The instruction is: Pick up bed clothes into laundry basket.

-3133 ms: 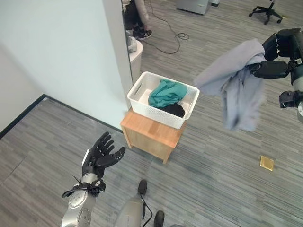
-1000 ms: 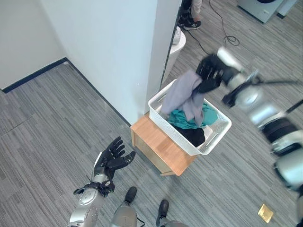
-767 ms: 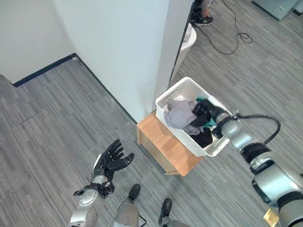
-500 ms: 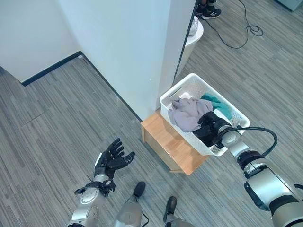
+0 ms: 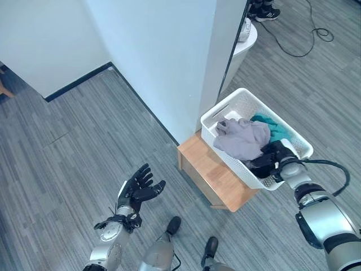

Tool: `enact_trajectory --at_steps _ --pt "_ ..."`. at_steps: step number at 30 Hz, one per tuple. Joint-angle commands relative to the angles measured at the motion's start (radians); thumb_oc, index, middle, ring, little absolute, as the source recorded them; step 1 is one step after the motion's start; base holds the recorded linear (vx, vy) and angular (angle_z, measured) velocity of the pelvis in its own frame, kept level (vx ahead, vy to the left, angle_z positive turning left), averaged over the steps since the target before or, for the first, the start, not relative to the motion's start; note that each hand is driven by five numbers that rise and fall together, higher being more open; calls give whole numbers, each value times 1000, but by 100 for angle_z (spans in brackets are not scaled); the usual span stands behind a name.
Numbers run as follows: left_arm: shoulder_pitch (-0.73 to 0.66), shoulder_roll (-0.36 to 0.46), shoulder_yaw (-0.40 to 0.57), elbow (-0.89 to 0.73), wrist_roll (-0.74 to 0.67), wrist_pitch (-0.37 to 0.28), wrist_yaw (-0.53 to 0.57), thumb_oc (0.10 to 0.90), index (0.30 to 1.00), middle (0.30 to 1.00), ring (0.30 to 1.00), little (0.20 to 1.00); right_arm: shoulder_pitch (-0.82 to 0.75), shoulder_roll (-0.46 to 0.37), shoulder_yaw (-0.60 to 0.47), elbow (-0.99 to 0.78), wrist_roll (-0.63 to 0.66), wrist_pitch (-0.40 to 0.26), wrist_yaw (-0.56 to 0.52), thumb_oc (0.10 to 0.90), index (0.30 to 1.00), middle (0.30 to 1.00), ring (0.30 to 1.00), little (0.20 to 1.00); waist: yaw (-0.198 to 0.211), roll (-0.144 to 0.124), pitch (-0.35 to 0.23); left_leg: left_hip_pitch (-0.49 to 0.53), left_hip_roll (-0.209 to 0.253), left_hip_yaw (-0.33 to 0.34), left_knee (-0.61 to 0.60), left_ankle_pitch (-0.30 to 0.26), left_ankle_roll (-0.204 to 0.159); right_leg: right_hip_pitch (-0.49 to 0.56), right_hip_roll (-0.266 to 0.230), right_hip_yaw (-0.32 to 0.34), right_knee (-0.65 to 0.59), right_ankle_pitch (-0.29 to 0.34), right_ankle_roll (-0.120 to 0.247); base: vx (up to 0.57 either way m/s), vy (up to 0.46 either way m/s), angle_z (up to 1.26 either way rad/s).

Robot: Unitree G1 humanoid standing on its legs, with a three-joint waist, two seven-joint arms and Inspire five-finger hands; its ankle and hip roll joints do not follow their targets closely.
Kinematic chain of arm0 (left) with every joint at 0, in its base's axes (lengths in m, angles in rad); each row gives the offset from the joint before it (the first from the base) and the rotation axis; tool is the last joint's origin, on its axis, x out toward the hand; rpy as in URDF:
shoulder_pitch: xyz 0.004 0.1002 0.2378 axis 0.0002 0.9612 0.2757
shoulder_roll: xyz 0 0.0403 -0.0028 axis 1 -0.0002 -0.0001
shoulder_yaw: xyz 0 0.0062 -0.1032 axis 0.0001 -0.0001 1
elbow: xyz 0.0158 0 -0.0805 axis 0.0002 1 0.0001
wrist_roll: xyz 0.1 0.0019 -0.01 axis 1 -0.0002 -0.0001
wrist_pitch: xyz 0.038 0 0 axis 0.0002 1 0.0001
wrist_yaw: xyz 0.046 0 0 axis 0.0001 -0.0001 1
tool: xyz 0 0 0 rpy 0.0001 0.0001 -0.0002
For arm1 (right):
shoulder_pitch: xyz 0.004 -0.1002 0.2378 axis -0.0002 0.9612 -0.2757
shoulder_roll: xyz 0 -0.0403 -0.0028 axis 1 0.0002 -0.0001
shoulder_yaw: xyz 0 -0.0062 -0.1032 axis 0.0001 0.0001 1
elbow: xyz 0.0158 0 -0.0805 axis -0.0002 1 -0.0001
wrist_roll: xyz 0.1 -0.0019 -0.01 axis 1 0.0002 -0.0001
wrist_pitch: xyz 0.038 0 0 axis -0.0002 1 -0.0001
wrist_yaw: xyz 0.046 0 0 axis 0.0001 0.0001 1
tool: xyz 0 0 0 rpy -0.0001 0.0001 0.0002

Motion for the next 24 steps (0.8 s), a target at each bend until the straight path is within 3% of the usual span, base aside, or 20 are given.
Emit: enact_trajectory --at_steps 1,10,16,24 --pt "-13 4 12 -129 11 -65 -16 800 900 900 900 900 -34 -137 36 -12 17 -3 -105 800 900 900 900 900 6 -47 -55 -54 -20 13 3 -6 -6 -20 -40 19 7 4 46 0 0 0" --pt "-21 4 31 -105 12 -65 -15 800 900 900 900 900 -86 -154 88 -150 111 -35 -22 800 900 900 900 900 -27 -63 -69 -39 -11 33 1 -15 -7 -16 -39 33 6 2 45 0 0 0" --pt "-25 7 55 -102 16 -68 -3 800 900 900 900 900 -214 -256 186 -393 135 -62 -1 800 900 900 900 900 -68 -94 -76 -23 1 62 -1 -24 -7 -16 -37 59 10 5 44 -9 -6 -12" --pt "-19 15 68 -112 21 -69 -16 800 900 900 900 900 -249 -394 211 -613 151 -95 11 800 900 900 900 900 -97 -118 -84 -10 9 83 -3 -31 -8 -15 -36 74 14 6 44 -14 -5 -5"
